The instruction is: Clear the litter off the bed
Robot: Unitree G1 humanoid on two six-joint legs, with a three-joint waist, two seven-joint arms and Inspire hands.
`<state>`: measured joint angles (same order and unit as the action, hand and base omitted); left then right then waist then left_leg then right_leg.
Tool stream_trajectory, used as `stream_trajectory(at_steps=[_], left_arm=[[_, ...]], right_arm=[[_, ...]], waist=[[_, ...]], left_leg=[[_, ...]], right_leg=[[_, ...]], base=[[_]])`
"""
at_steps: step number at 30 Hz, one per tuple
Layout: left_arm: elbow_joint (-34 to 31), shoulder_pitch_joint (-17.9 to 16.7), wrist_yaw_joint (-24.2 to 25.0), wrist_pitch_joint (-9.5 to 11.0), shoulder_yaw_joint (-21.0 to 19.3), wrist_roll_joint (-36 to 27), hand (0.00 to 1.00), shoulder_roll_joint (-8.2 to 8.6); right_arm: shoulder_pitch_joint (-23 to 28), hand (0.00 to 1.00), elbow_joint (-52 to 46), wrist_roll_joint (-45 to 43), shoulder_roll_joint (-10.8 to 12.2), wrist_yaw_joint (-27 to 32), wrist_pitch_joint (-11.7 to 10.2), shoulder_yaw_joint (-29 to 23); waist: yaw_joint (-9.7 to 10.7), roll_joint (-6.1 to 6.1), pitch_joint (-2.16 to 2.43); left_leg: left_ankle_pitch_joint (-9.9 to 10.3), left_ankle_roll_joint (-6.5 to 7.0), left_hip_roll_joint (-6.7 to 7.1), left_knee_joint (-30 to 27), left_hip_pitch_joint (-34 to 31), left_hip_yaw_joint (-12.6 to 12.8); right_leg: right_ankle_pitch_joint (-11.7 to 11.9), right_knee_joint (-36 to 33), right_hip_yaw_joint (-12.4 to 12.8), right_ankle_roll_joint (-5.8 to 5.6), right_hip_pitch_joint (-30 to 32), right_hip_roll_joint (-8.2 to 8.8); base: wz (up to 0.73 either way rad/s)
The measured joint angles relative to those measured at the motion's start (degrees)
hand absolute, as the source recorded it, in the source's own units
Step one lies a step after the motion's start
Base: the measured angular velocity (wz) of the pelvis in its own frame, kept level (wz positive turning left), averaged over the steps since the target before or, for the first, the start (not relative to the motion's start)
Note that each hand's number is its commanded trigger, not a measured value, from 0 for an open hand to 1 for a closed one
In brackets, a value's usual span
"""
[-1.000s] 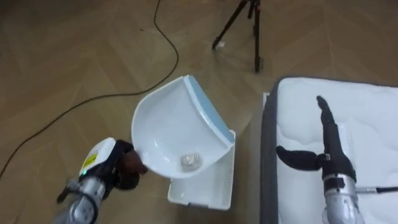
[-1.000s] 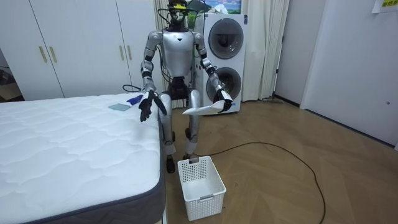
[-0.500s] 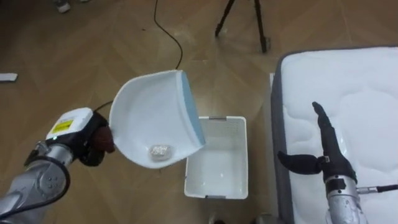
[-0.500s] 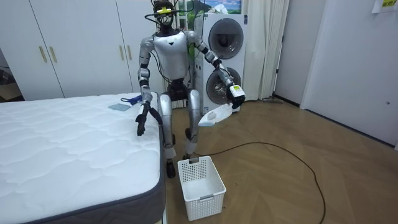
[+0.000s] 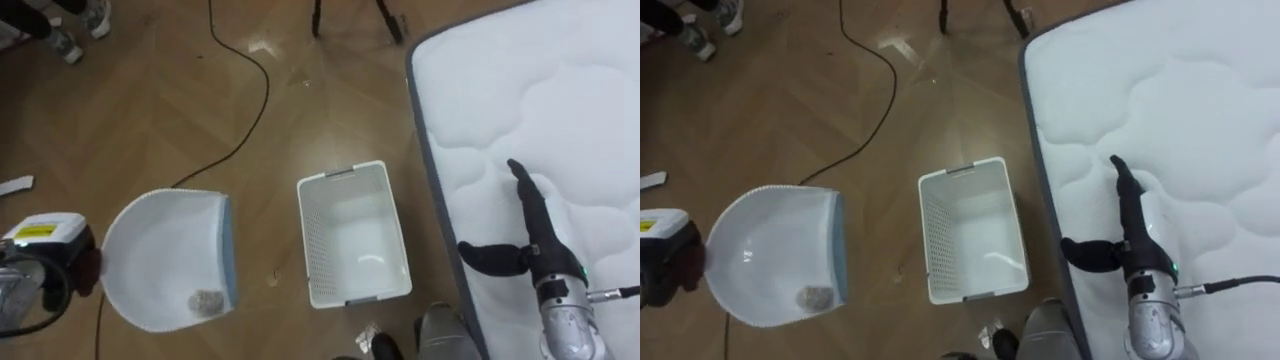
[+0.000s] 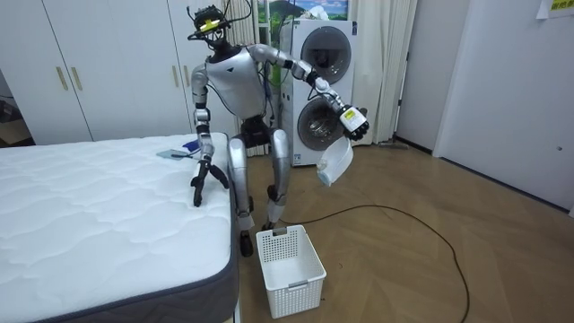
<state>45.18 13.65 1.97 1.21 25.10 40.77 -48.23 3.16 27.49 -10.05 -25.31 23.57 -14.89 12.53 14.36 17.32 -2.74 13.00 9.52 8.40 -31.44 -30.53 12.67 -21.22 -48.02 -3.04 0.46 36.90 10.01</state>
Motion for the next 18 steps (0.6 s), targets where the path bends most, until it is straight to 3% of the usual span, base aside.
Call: stream_trajectory(at_steps=[2,7,18], left_arm=[[-0.04,0.76,-0.20,-1.14,0.03,0.00,1.00,-0.41],[-0.08,2.93,-0.85,-1.34,1.16,0.22,1.00,-0.54],[-0.07,5.23,-1.78,-1.34,2.49,0.19,1.00,-0.66]], right_arm=[[-0.18,0.00,-0.17,-0.79,-0.25,-0.06,0.02,0.29],[-0.33,0.00,-0.87,-1.01,-0.74,-0.75,0.75,0.82],[-0.15,0.00,-1.66,0.73,-1.81,-1.76,0.53,0.96]], waist=[[-0.05,0.22,-0.02],[0.15,0.47,-0.06],[-0.14,1.33,-0.48]], left_leg=[[0.04,-0.05,-0.01,0.17,0.62,1.30],[0.47,-0.16,-0.06,-0.15,1.18,2.26],[1.36,-0.25,-0.18,-1.59,0.77,2.51]], right_leg=[[-0.24,-0.81,1.04,0.03,0.25,0.00],[-0.70,-1.83,1.69,0.20,0.26,0.06],[-1.36,-3.04,1.92,0.25,0.72,0.15]], base=[[-0.15],[-0.07],[0.00]])
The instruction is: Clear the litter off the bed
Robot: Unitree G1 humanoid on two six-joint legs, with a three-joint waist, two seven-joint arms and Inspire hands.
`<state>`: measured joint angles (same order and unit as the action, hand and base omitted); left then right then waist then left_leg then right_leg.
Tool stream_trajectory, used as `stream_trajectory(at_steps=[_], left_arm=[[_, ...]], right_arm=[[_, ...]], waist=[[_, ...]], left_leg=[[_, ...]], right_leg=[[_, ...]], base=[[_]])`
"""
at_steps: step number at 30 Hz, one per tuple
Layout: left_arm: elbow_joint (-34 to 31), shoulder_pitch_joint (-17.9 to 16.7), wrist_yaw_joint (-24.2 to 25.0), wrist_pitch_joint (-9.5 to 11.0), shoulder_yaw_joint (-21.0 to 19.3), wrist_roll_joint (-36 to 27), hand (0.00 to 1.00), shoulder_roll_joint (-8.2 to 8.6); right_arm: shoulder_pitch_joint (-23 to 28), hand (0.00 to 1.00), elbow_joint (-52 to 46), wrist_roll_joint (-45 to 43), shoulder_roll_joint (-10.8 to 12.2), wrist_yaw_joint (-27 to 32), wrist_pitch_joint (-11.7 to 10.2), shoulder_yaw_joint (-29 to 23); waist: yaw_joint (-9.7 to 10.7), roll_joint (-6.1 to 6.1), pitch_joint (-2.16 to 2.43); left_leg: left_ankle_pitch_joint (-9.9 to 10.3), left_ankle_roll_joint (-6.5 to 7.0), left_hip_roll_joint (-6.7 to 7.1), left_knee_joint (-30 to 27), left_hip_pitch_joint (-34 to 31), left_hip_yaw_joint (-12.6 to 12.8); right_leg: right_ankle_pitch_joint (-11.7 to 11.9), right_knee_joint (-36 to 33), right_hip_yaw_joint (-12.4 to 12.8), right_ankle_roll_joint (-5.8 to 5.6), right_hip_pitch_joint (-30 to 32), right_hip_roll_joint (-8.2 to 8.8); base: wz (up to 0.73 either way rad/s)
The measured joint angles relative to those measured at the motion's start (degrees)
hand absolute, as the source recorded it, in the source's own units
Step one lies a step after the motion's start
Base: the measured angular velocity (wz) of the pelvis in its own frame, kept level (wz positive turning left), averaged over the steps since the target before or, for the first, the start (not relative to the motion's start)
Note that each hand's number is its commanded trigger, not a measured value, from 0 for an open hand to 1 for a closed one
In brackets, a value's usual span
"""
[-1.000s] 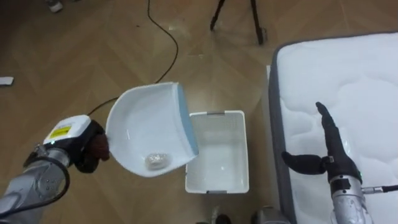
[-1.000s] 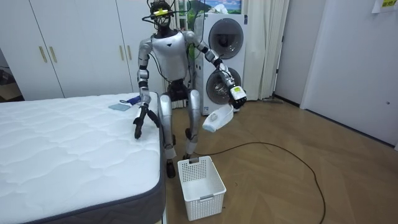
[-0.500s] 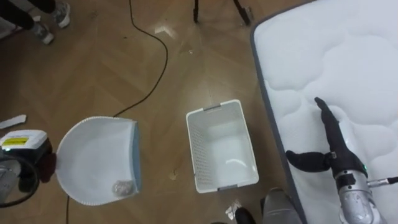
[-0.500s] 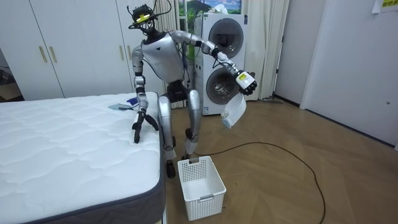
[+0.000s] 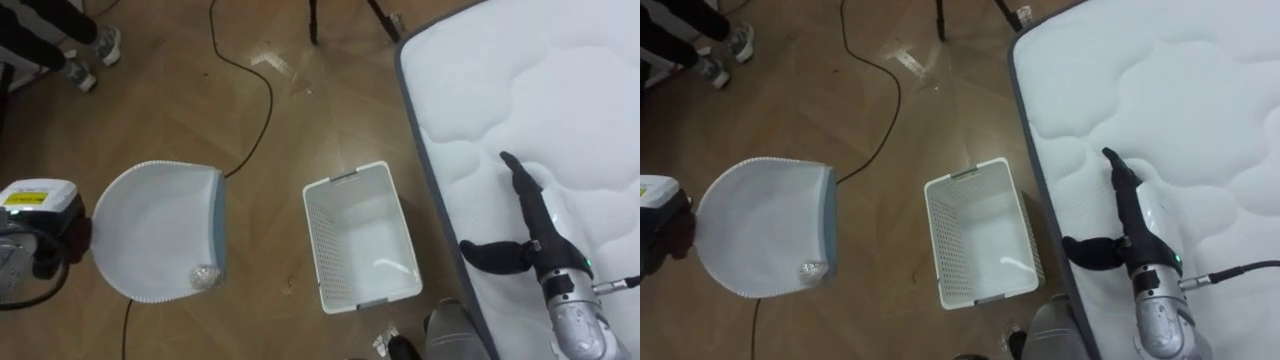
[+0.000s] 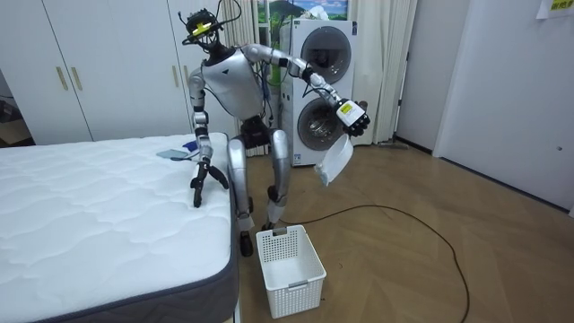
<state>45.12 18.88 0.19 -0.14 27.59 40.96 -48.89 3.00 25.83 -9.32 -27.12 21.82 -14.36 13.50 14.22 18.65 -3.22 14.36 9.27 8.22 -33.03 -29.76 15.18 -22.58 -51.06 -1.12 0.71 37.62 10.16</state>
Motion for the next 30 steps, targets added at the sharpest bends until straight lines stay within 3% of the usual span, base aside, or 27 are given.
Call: stream_trajectory(at_steps=[7,12,19,22,23,30], left_arm=[[0.19,1.26,-0.09,0.00,0.00,2.01,1.00,-0.27],[3.48,5.82,-0.52,-0.01,2.14,5.83,1.00,-0.57],[3.45,9.62,-3.79,-0.01,3.08,8.66,1.00,-3.86],[3.48,9.93,-5.08,-0.06,3.08,8.20,1.00,-4.33],[3.50,9.97,-5.20,-0.06,3.19,7.90,1.00,-4.32],[4.26,8.79,-7.54,0.05,4.37,-0.11,1.00,-4.11]], right_arm=[[0.28,0.00,-1.08,0.09,-0.02,-0.40,-0.07,-0.09],[0.33,0.00,-0.82,0.04,0.06,-0.77,-0.51,-0.07],[0.14,0.00,-1.24,-0.12,-0.13,-1.20,-1.51,-0.22],[0.26,0.00,-1.73,-0.26,-0.27,-0.70,-1.85,-0.21],[0.25,0.00,-1.79,-0.09,-0.18,-0.68,-1.85,-0.20],[-0.04,0.00,-1.49,0.15,-0.27,-0.85,-1.86,0.37]], waist=[[0.09,-0.03,-0.02],[0.58,0.07,-0.24],[1.57,1.31,-0.90],[1.98,2.13,-1.24],[2.17,2.24,-1.30],[2.61,2.08,-1.45]], left_leg=[[0.35,0.02,0.00,-0.71,-0.55,0.50],[0.36,0.02,-0.05,-0.82,-0.62,0.52],[0.50,-0.04,-0.05,-0.81,-0.58,0.54],[0.55,-0.06,-0.10,-0.71,-0.43,0.80],[0.56,-0.03,-0.53,-0.36,0.04,2.16],[0.68,0.07,-0.65,1.40,2.58,3.89]], right_leg=[[-0.36,-0.98,0.47,0.04,0.80,0.09],[-0.45,-1.00,0.78,-0.09,0.77,-0.18],[-0.49,-0.92,0.82,-0.12,0.72,-0.24],[-0.53,-0.89,0.78,-0.07,0.62,-0.16],[-0.54,-0.81,0.85,-0.06,0.42,-0.13],[-0.64,-0.39,2.19,-0.13,-0.91,-0.47]], base=[[0.00],[0.00],[0.00],[0.00],[0.00],[-0.10]])
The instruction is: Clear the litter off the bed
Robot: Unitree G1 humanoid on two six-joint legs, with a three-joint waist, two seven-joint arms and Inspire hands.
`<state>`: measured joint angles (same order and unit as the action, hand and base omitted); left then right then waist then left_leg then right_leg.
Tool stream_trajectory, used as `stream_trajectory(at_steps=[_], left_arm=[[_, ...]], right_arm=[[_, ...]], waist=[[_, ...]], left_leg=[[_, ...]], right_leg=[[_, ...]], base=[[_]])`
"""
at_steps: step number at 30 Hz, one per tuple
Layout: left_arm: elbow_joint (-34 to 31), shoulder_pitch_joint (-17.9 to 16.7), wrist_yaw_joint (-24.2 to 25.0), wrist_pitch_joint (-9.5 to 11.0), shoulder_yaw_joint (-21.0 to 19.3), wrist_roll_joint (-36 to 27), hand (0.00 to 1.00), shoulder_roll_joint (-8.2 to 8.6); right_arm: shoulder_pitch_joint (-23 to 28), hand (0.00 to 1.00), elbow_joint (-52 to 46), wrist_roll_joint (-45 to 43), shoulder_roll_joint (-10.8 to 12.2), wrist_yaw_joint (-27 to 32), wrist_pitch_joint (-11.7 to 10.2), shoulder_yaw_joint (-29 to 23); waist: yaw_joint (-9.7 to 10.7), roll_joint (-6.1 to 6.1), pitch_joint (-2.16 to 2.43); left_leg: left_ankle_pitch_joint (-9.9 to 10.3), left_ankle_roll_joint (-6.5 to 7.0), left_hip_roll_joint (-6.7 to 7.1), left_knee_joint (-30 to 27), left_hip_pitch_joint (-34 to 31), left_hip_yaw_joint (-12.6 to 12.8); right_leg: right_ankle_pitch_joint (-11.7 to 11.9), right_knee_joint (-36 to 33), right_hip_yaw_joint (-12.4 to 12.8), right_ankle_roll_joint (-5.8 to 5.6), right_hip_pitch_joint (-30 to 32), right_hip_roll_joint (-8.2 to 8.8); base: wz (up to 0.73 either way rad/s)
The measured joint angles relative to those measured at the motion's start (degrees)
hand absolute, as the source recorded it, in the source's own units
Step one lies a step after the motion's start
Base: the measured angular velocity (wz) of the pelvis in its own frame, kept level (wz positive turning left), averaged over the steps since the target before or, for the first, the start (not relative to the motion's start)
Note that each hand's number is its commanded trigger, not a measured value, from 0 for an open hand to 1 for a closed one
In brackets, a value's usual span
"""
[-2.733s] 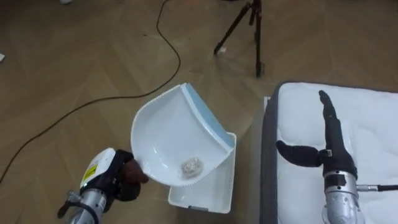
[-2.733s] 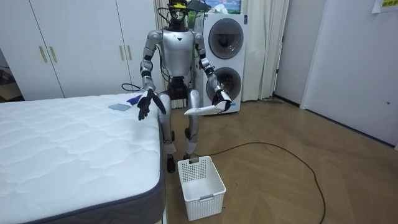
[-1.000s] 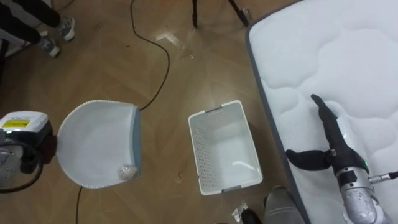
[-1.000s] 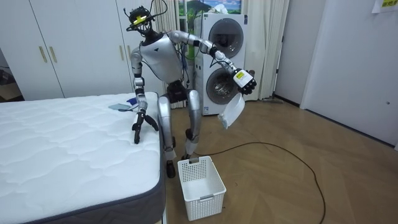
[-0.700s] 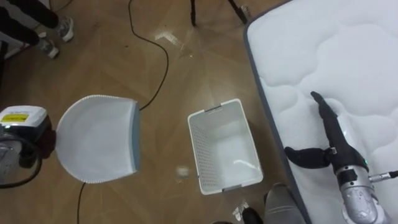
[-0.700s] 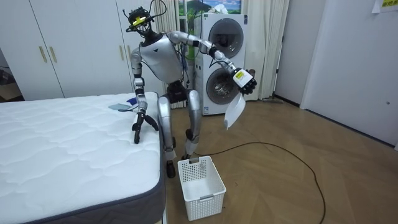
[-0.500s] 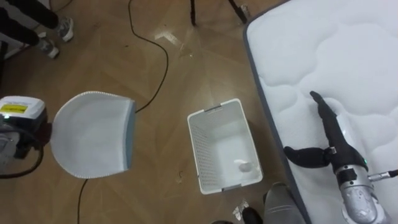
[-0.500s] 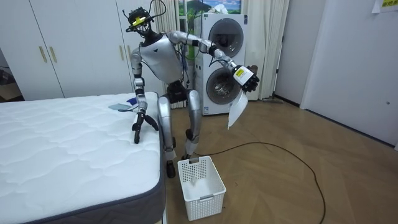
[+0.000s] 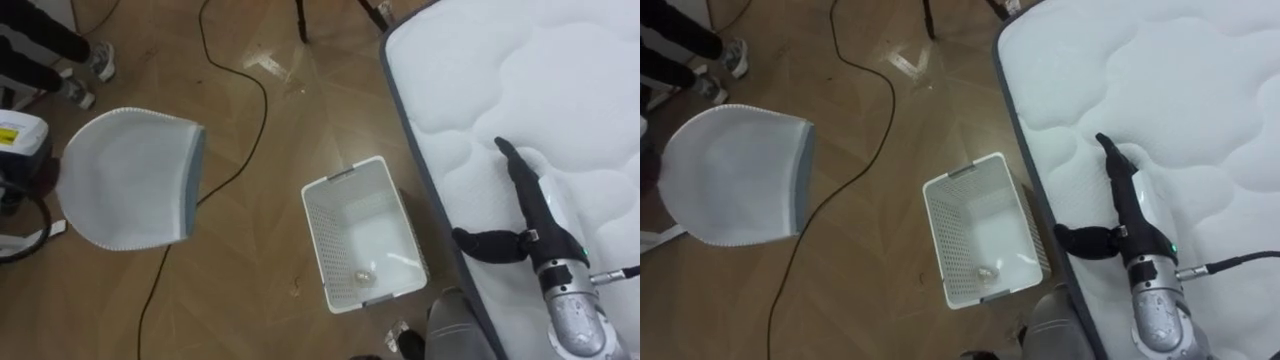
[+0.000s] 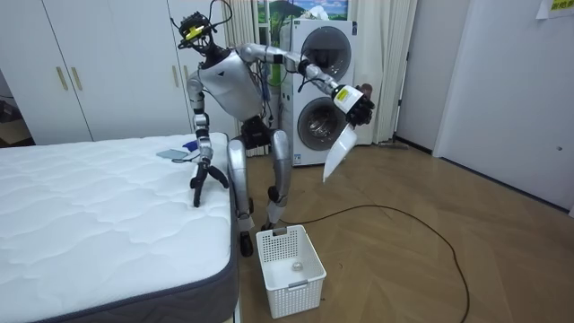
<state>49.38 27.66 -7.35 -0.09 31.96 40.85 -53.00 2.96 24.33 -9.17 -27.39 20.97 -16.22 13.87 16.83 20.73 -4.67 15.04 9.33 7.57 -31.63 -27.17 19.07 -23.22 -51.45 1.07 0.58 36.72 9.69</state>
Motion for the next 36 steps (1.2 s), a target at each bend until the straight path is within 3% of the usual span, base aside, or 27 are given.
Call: stream_trajectory(at_steps=[3,5,9,10,11,12,14,15,16,17,20,21,23,24,26,29,30,32,33,34,36], left_arm=[[-0.45,-1.17,-1.23,0.07,-0.26,-2.32,1.00,0.58],[-1.40,-1.37,-2.34,0.06,-0.54,-2.84,1.00,1.90],[-9.69,-8.28,-4.51,1.02,-3.52,-3.00,1.00,6.23],[-11.54,-10.40,-4.48,1.24,-3.98,-3.04,1.00,7.82],[-13.95,-12.90,-4.41,1.86,-4.41,-3.03,1.00,8.64],[-14.98,-14.06,-4.36,2.42,-5.14,-2.99,1.00,9.08],[-19.32,-18.45,-4.40,4.33,-8.01,-3.28,1.00,10.08],[-19.88,-19.47,-4.40,4.69,-8.77,-3.58,1.00,10.41],[-20.99,-22.02,-4.39,4.93,-10.80,-4.50,1.00,11.34],[-22.40,-24.62,-4.38,5.06,-13.22,-5.25,1.00,12.45],[-28.41,-28.80,-4.12,5.05,-17.43,-6.70,1.00,14.40],[-30.00,-29.40,-4.08,5.12,-18.22,-7.55,1.00,14.86],[-35.22,-31.18,-4.10,5.59,-20.03,-12.03,1.00,17.16],[-35.90,-31.24,-4.09,5.86,-20.13,-12.91,1.00,17.84],[-36.27,-31.25,-3.22,6.75,-20.12,-14.49,1.00,21.11],[-36.30,-31.33,-1.76,6.60,-19.96,-15.27,1.00,24.33],[-36.30,-31.39,-1.58,6.60,-19.90,-15.42,1.00,25.12],[-36.30,-31.97,-1.15,6.63,-19.83,-15.50,1.00,27.93],[-36.30,-32.14,-1.01,6.63,-19.83,-15.49,1.00,28.32],[-36.29,-32.35,-0.89,6.64,-19.86,-15.55,1.00,29.27],[-36.29,-32.38,-0.83,6.70,-19.97,-16.77,1.00,29.63]], right_arm=[[0.30,0.00,-0.07,0.13,0.00,0.14,0.03,-0.01],[0.66,0.00,0.59,0.14,0.04,0.65,-0.04,-0.03],[0.98,0.00,2.31,0.12,0.66,0.25,-0.39,-0.01],[1.33,0.00,2.59,0.35,0.79,0.10,-0.35,0.05],[2.19,0.00,2.54,1.18,1.09,0.13,-0.15,-0.04],[2.68,0.00,2.51,1.57,1.26,0.15,-0.09,-0.25],[4.60,0.00,2.58,2.09,2.21,0.49,0.41,-1.86],[5.11,0.00,2.57,2.10,2.41,0.74,0.69,-2.23],[5.88,0.00,2.57,1.75,2.94,1.36,1.32,-3.22],[6.58,0.00,2.60,1.54,3.20,2.06,1.50,-4.11],[7.33,0.00,2.57,1.54,3.72,4.07,2.17,-5.69],[7.33,0.00,2.51,1.54,3.92,4.28,2.18,-5.87],[7.47,0.00,1.66,2.16,5.14,5.26,2.21,-6.00],[7.45,0.00,1.41,2.11,5.42,5.61,2.18,-5.99],[7.54,0.00,1.20,2.18,5.77,6.52,2.18,-6.04],[8.27,0.00,1.16,2.51,7.04,7.85,2.58,-6.48],[8.57,0.00,1.04,2.50,7.25,7.89,2.59,-6.55],[9.85,0.00,-0.67,2.36,7.70,7.75,2.63,-6.67],[9.89,0.00,-0.84,2.43,7.81,7.68,2.62,-6.66],[9.75,0.00,-0.81,3.25,7.97,7.64,2.76,-6.66],[8.72,0.00,-0.86,4.22,8.49,7.23,4.13,-6.59]], waist=[[-0.30,-0.05,0.02],[-0.52,-0.71,-0.19],[-0.88,-2.92,0.14],[-1.26,-3.85,0.47],[-1.89,-5.05,1.06],[-2.27,-5.45,1.37],[-4.57,-7.02,2.22],[-4.99,-7.27,2.35],[-6.15,-7.56,2.81],[-7.74,-7.99,3.22],[-9.51,-8.89,3.99],[-9.55,-9.16,4.05],[-9.61,-11.17,4.30],[-9.58,-11.67,4.30],[-9.15,-13.18,4.33],[-8.58,-15.80,4.36],[-8.39,-16.11,4.39],[-8.45,-17.22,4.11],[-8.48,-17.51,4.12],[-8.93,-17.82,4.04],[-9.50,-18.02,4.04]], left_leg=[[0.04,-0.08,-0.30,0.38,0.90,0.00],[0.05,-0.10,-0.35,0.54,1.58,0.04],[0.12,-0.23,-0.48,1.07,2.57,-0.26],[0.28,-0.52,-0.89,0.99,3.03,-0.30],[0.47,-0.83,-1.33,0.73,3.60,-0.51],[0.56,-0.97,-1.64,0.63,3.76,-0.73],[0.89,-1.54,-3.29,0.90,4.90,-1.96],[0.90,-1.56,-3.63,1.39,5.62,-1.97],[0.96,-1.68,-4.15,2.63,7.13,-1.94],[0.94,-1.71,-4.23,4.09,8.86,-1.94],[0.90,-1.78,-3.95,6.22,12.26,-3.06],[0.89,-1.78,-3.89,6.40,12.88,-3.41],[0.90,-1.78,-4.02,7.70,15.45,-3.70],[0.90,-1.79,-4.08,8.07,16.13,-3.77],[0.94,-1.92,-4.80,9.11,18.12,-3.93],[1.14,-2.27,-5.22,9.86,20.01,-3.45],[1.24,-2.37,-5.34,9.90,20.27,-3.29],[1.74,-2.64,-6.09,10.14,21.55,-0.45],[1.81,-2.62,-6.12,10.26,21.83,0.19],[1.94,-2.57,-6.42,10.20,22.18,1.80],[1.95,-2.55,-6.81,10.29,22.11,3.42]], right_leg=[[0.03,0.86,-0.45,0.05,-1.21,-0.21],[-0.03,1.00,-0.71,0.14,-1.89,-0.08],[-0.05,1.99,-1.21,0.20,-3.15,-0.18],[-0.03,2.66,-1.24,0.23,-3.92,-0.64],[0.16,3.46,-1.35,0.39,-4.68,-1.17],[0.37,4.05,-1.46,0.49,-5.19,-1.56],[2.02,7.65,-0.94,0.91,-7.40,-4.15],[2.44,8.69,-0.93,0.96,-8.07,-4.66],[3.19,10.78,-0.60,0.98,-9.66,-5.58],[3.90,12.19,0.22,0.99,-10.99,-6.27],[4.60,14.86,1.31,0.59,-14.41,-7.10],[4.64,15.20,1.25,0.52,-15.18,-7.14],[4.89,17.10,1.11,0.40,-18.12,-7.45],[5.00,17.78,1.00,0.41,-18.89,-7.53],[6.14,20.69,0.52,0.50,-21.72,-8.26],[6.80,22.12,1.25,0.42,-23.56,-8.95],[6.95,22.49,1.36,0.41,-23.88,-9.10],[7.67,22.77,2.56,0.23,-24.00,-9.86],[7.74,22.76,2.57,0.28,-23.85,-9.90],[8.57,22.97,3.34,0.32,-23.33,-10.52],[10.95,24.57,4.46,0.48,-22.21,-12.01]], base=[[0.00],[0.04],[0.00],[-0.12],[-0.12],[-0.16],[-0.30],[-0.38],[-0.49],[-0.55],[-0.35],[0.00],[0.00],[0.00],[-0.06],[-0.16],[-0.31],[-0.64],[-1.01],[-1.25],[-1.51]])
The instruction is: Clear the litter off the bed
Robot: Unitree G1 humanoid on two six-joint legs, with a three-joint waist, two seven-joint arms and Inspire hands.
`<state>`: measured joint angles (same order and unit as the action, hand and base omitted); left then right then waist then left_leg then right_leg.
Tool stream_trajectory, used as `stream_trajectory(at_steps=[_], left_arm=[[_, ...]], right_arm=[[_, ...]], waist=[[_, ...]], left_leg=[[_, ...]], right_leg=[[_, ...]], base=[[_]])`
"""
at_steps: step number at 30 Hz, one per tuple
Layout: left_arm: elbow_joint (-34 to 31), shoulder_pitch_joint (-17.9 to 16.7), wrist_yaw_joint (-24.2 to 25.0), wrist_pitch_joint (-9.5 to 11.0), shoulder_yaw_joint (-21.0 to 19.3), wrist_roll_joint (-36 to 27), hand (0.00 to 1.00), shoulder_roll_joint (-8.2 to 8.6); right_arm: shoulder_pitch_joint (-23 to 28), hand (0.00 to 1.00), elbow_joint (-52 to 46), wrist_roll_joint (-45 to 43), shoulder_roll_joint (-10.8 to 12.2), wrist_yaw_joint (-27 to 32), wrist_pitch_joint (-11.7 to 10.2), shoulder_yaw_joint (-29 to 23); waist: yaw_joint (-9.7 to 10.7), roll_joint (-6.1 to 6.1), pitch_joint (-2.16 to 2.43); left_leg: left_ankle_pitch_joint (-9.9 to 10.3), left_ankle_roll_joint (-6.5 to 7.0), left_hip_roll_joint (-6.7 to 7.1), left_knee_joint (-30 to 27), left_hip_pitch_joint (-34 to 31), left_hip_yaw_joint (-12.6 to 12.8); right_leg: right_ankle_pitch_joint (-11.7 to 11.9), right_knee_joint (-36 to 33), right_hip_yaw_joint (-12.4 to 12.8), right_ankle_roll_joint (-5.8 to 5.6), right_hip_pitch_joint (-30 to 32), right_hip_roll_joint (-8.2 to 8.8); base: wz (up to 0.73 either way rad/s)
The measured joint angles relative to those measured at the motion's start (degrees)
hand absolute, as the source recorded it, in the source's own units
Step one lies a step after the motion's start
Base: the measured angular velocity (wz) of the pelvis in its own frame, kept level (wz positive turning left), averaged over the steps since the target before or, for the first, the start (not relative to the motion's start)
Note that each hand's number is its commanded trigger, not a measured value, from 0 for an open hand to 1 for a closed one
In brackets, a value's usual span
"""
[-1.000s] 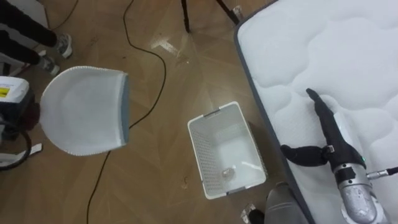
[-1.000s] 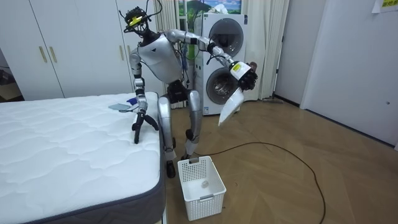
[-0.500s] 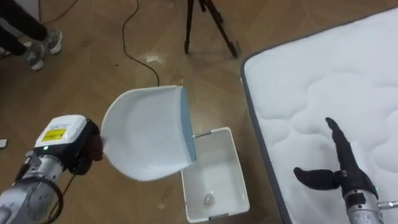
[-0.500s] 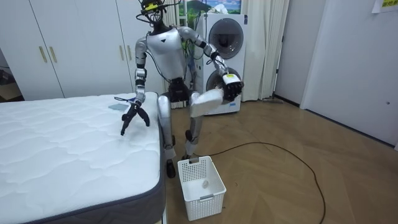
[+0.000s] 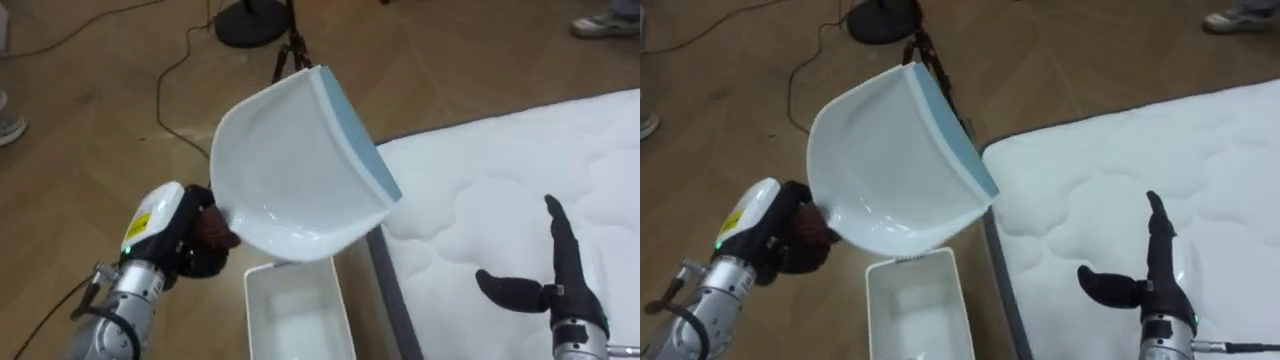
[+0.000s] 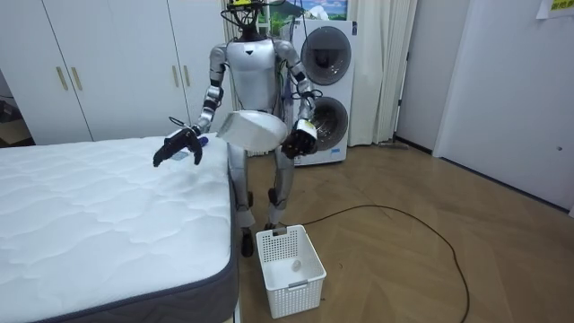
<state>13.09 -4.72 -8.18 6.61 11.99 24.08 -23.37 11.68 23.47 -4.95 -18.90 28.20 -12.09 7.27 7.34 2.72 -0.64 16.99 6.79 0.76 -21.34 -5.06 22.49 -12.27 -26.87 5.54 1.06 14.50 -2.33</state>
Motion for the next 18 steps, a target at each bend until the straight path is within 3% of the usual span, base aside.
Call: stream_trajectory(at_steps=[2,3,4,5,6,8,9,10,12,13,14,16,18], left_arm=[[0.00,-0.05,-0.03,0.03,-0.68,-1.48,1.00,0.18],[-0.02,0.15,-0.07,0.08,-1.04,-2.00,1.00,0.12],[-0.06,0.15,-0.07,0.02,-1.04,-2.07,1.00,0.67],[-0.05,-0.04,-0.04,-0.18,-0.44,-3.41,1.00,1.41],[-0.06,-0.02,0.05,-0.21,-0.09,-4.15,1.00,1.73],[-0.57,0.03,-0.06,-0.20,-0.06,-7.23,1.00,2.55],[-0.55,-0.04,-0.09,-0.25,-0.09,-7.73,1.00,2.66],[-0.52,-0.16,-0.13,-0.31,-0.10,-7.71,1.00,3.00],[-0.45,-0.30,-0.12,-0.31,-0.08,-7.75,1.00,3.25],[-0.01,-0.30,-0.12,-0.31,0.01,-7.93,1.00,3.47],[0.37,-0.28,-0.02,-0.29,0.11,-8.45,1.00,3.47],[0.41,-0.03,0.55,-0.03,0.27,-8.80,1.00,3.77],[0.45,-0.06,1.72,0.38,0.49,-8.87,1.00,4.51]], right_arm=[[-0.98,0.00,-0.43,-0.04,0.95,-0.81,1.00,0.00],[-1.27,0.00,-0.91,-0.04,1.66,-0.89,1.74,0.02],[-1.39,0.00,-1.16,0.27,1.53,-0.84,2.18,-0.09],[-1.64,0.00,-1.16,0.57,0.86,-0.57,2.07,-0.09],[-1.63,0.00,-1.15,0.80,0.58,-0.32,2.02,-0.09],[-1.82,0.00,-1.13,2.39,1.15,0.52,1.74,0.96],[-1.85,0.00,-1.13,2.96,1.28,0.52,1.55,1.57],[-1.84,0.00,-1.12,3.58,1.42,0.40,1.03,2.34],[-2.09,0.00,-1.11,3.57,1.71,0.66,0.36,2.79],[-2.32,0.00,-1.01,3.50,1.85,0.74,0.33,3.23],[-2.45,0.00,-0.84,3.41,2.00,0.68,0.27,4.10],[-2.02,0.00,-0.69,2.99,2.29,0.62,-0.14,4.22],[-0.82,0.00,-0.56,2.86,2.76,0.68,-0.64,2.92]], waist=[[-0.32,0.29,0.22],[-1.48,-0.03,0.08],[-2.16,-0.66,0.05],[-3.07,-0.86,0.02],[-3.05,-0.85,0.01],[-5.17,-2.00,-0.17],[-6.04,-2.22,-0.30],[-6.16,-2.45,-0.36],[-6.01,-2.52,-0.36],[-5.42,-2.32,-0.26],[-4.01,-2.01,-0.11],[-1.08,-2.02,-0.09],[-0.62,-1.90,0.08]], left_leg=[[-0.06,0.02,-2.67,1.25,0.34,6.46],[-0.07,0.03,-4.06,3.35,1.46,15.02],[-0.25,-0.06,-3.50,5.63,3.46,19.16],[-0.28,-0.07,-2.96,7.08,5.37,26.72],[-0.27,-0.07,-2.56,7.88,5.98,29.79],[-0.27,-0.17,-1.69,9.47,6.67,38.51],[-0.30,-0.22,-1.75,9.42,6.47,40.19],[-0.33,-0.21,-2.20,8.27,5.01,40.16],[-0.55,0.25,-2.54,5.66,2.11,33.54],[-0.94,0.91,-2.65,4.33,0.55,27.02],[-1.38,1.06,-3.14,3.07,-0.42,22.54],[-1.88,0.83,-3.57,2.19,-0.93,19.13],[-2.14,0.45,-4.35,0.98,-0.97,17.42]], right_leg=[[3.94,4.13,-4.25,0.72,-0.07,-0.51],[3.31,1.68,-11.15,1.41,-0.18,0.99],[-0.38,-3.87,-14.42,1.47,-0.46,3.52],[-2.60,-8.30,-15.78,-0.36,-1.42,6.84],[-3.70,-10.16,-15.85,-1.11,-2.36,7.99],[-6.52,-12.54,-17.36,-2.39,-5.54,10.58],[-6.65,-11.23,-17.77,-2.69,-6.76,11.08],[-7.43,-6.64,-19.57,-3.83,-8.97,11.69],[-8.41,-1.39,-22.78,-3.86,-9.36,11.83],[-8.33,0.25,-23.92,-3.46,-9.49,11.60],[-7.44,0.68,-24.45,-2.73,-9.86,11.10],[-6.83,1.84,-24.23,-2.07,-10.54,10.11],[-6.36,3.17,-23.27,-1.42,-10.49,8.95]], base=[[-1.64],[-1.85],[-2.21],[-1.67],[-1.50],[-1.61],[-1.67],[-1.31],[-1.15],[-0.86],[-0.64],[-0.21],[-0.38]])
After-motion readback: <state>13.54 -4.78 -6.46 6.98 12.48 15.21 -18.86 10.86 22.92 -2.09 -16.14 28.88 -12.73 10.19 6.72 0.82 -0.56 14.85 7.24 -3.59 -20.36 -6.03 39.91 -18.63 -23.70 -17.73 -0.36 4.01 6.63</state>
